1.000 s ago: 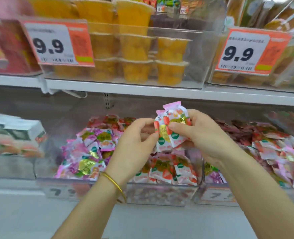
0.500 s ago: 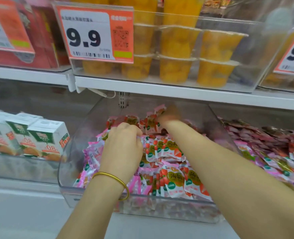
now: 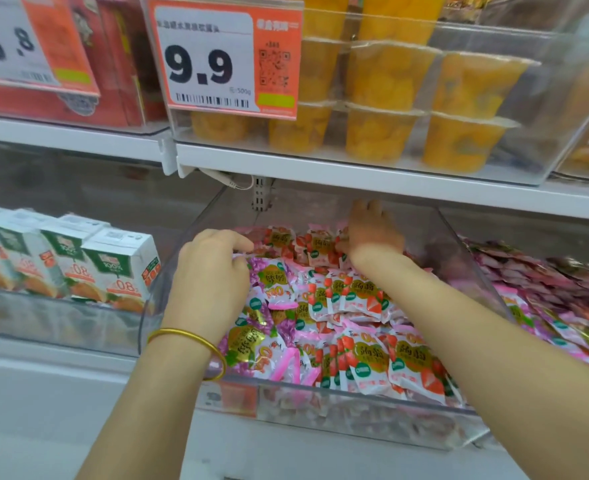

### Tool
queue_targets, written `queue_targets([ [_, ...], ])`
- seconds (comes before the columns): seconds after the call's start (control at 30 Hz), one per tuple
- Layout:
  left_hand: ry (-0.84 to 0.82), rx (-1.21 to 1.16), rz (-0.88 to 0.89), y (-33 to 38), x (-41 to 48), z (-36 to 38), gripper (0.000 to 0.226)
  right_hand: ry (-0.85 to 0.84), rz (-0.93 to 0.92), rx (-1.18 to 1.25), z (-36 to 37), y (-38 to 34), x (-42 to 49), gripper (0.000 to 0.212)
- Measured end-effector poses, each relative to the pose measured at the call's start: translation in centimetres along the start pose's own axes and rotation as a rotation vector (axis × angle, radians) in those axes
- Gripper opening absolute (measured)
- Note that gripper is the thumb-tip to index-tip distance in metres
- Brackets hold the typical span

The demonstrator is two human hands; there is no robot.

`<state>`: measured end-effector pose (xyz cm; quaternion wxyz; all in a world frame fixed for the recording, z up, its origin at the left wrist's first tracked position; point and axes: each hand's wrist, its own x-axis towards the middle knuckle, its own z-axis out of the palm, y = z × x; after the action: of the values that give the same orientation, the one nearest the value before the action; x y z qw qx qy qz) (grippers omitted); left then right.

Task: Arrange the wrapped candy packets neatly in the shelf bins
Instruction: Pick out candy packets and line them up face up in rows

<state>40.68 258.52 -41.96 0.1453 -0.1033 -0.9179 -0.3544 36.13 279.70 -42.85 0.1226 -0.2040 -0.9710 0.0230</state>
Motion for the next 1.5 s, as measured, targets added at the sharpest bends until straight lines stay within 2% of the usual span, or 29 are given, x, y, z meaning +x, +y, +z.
queue_targets([
  [0.07, 0.007, -0.007, -0.005, -0.3, 0.0, -0.3, 0.028, 0.001, -0.025, 0.055, 0.3, 0.0, 0.2, 0.057],
  [0.2, -0.011, -0.018, -0.009, -0.6, -0.2, -0.4, 0.030, -0.094, -0.021, 0.142, 0.9, 0.0, -0.1, 0.061],
  [0.33, -0.014, -0.018, -0.010, -0.8, -0.1, -0.5, 0.030, -0.061, -0.054, -0.143, 0.5, 0.3, -0.4, 0.039],
  [0.4, -0.017, -0.021, -0.019, -0.9, -0.1, -0.5, 0.030, -0.036, -0.053, -0.167, 0.0, 0.0, -0.6, 0.028],
  [0.47, -0.024, -0.019, -0.021, -0.8, -0.2, -0.5, 0.030, 0.019, -0.122, -0.086, -0.4, -0.9, -0.9, 0.023],
  [0.5, -0.029, -0.019, -0.022, -0.8, -0.1, -0.5, 0.030, -0.002, -0.190, 0.028, -0.7, -1.7, -1.2, 0.023],
  [0.57, -0.039, -0.021, -0.026, -0.8, -0.1, -0.4, 0.031, -0.217, -0.291, 0.284, -1.2, -3.7, -2.4, 0.033],
  [0.6, -0.041, -0.023, -0.027, -0.7, -0.1, -0.4, 0.031, -0.340, -0.320, 0.331, -1.2, -4.6, -3.0, 0.040],
  [0.67, -0.045, -0.026, -0.031, -0.7, -0.2, -0.3, 0.031, -0.458, -0.343, 0.249, -0.8, -5.9, -3.6, 0.050],
  [0.83, -0.048, -0.034, -0.041, -1.2, -0.3, -0.4, 0.032, -0.474, -0.220, 0.375, -0.4, -6.1, -3.4, 0.065],
  [1.17, -0.048, -0.045, -0.047, -0.9, -0.3, -0.2, 0.033, -0.451, -0.204, 0.503, -0.8, -6.9, -3.7, 0.048],
  [1.33, -0.054, -0.055, -0.033, -0.8, -0.1, 0.3, 0.033, -0.433, -0.188, 0.651, -1.1, -7.5, -4.0, 0.045],
  [1.4, -0.055, -0.062, -0.030, -0.8, -0.2, 0.3, 0.034, -0.395, -0.122, 0.715, -1.6, -7.2, -3.8, 0.043],
  [1.5, -0.050, -0.100, -0.024, -0.5, -0.6, 0.1, 0.035, -0.339, 0.102, 0.905, -3.2, -4.6, -3.9, 0.050],
])
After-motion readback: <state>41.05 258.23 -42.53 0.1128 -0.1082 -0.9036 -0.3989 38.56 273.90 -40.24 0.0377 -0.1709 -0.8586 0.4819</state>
